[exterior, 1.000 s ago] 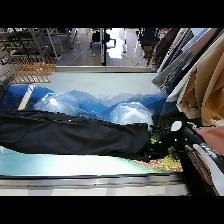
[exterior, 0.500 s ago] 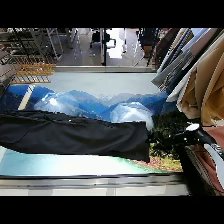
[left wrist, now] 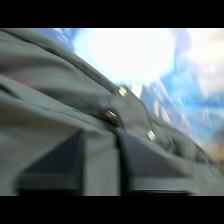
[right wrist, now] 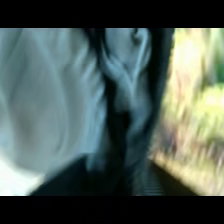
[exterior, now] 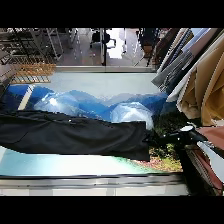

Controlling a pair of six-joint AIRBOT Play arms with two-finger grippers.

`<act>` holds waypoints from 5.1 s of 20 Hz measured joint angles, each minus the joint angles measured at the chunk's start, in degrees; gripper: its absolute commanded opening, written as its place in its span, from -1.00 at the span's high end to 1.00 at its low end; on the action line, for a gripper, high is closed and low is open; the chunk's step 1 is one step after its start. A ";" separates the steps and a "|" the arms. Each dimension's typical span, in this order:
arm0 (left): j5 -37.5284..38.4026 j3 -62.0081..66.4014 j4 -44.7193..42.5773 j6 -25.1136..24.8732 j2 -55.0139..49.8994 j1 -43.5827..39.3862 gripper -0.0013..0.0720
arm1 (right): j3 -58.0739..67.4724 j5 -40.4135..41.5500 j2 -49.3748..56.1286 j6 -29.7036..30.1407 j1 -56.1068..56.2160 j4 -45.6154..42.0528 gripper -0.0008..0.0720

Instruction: Fold the clothes and pants, and hang the long-sleeved shirts on hangers.

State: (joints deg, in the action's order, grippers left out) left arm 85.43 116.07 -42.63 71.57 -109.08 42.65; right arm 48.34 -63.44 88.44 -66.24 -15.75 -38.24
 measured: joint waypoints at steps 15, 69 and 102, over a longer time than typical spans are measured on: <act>11.72 -19.43 -16.41 3.04 0.28 -25.55 0.93 | 29.00 -4.52 -13.57 -26.27 4.72 -43.89 0.93; 10.69 -28.72 -13.44 0.07 10.25 -27.04 0.93 | 38.03 -23.89 -4.72 -24.52 9.62 -38.73 0.93; -0.68 -35.10 -15.98 -2.12 8.33 -39.39 0.93 | 16.46 2.80 -4.96 -18.27 23.54 -15.39 -0.82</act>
State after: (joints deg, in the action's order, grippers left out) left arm 84.75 80.97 -58.61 69.45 -100.75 3.27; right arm 64.79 -60.64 83.48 -84.51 7.79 -53.63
